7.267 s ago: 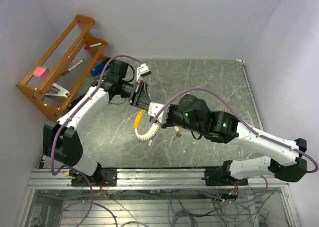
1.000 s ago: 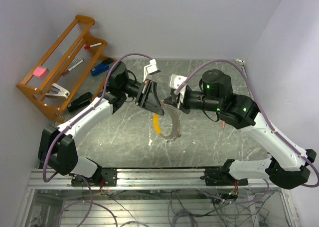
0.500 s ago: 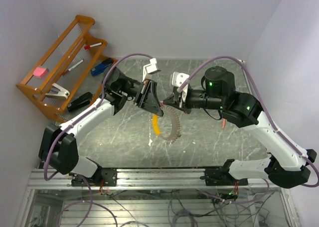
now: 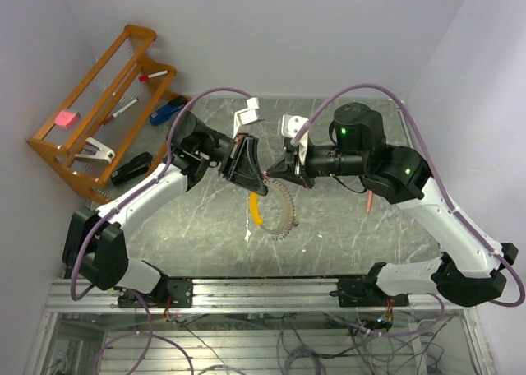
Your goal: Put the keys on the keyring
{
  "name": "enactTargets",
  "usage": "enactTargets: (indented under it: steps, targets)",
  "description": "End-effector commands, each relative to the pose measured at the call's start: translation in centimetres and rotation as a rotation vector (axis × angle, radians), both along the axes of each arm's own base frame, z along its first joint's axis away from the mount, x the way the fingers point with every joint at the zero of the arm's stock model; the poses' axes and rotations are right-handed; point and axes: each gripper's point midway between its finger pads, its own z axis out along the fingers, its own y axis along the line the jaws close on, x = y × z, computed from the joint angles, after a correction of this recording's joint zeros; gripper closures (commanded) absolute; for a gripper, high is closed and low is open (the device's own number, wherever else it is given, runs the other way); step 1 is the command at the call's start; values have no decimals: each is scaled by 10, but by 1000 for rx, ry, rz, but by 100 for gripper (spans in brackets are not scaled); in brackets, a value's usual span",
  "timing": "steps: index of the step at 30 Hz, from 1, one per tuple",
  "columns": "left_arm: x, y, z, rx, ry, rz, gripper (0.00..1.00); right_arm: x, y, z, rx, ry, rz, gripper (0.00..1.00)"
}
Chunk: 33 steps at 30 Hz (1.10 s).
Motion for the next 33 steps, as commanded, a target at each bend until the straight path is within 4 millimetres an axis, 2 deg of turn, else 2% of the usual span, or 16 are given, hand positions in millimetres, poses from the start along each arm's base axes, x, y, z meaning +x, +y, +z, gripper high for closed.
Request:
enactTargets:
  steps: [1, 11, 21, 27, 33]
  targets:
    - [-23, 2, 14, -69, -126, -68, 93, 4, 14, 11, 48, 9, 31, 100]
    - [-31, 5, 15, -115, -196, -73, 93, -6, 20, 9, 50, 69, 103, 100]
    - [-31, 6, 2, -142, -244, -70, 93, -14, 17, 1, 20, 131, 114, 100]
    - [-31, 6, -6, -138, -243, -66, 93, -14, 15, 5, 34, 139, 117, 100]
    - [-33, 7, -6, -143, -250, -67, 93, -12, 15, 6, 38, 137, 117, 100]
